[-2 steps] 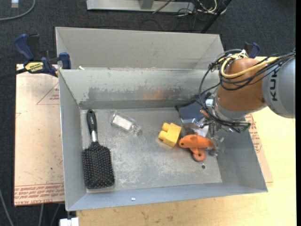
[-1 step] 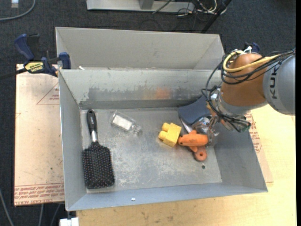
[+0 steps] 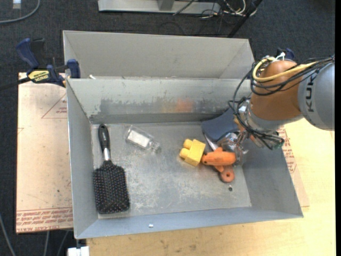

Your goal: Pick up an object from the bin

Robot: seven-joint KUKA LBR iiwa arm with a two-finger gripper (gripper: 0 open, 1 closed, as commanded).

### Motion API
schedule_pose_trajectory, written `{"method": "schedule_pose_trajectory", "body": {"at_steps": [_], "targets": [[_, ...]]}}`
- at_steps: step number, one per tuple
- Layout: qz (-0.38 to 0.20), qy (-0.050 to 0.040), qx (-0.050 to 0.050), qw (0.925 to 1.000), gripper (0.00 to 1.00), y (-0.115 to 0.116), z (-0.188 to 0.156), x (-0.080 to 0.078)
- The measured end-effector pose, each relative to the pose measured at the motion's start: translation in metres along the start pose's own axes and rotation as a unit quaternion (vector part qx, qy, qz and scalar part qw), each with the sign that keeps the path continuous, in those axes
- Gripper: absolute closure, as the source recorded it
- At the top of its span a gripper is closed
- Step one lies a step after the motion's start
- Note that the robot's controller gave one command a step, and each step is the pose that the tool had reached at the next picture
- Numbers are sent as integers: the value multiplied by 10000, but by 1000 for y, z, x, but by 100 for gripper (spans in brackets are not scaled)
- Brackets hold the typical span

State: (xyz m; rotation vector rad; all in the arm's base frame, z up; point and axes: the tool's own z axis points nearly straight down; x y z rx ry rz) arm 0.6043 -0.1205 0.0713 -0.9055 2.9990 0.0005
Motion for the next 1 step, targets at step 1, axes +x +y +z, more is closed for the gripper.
{"method": "schedule_pose_trajectory", "body": {"at_steps": [1], "targets": [[-5,5,-10,10000,100,1,-5,1]]}}
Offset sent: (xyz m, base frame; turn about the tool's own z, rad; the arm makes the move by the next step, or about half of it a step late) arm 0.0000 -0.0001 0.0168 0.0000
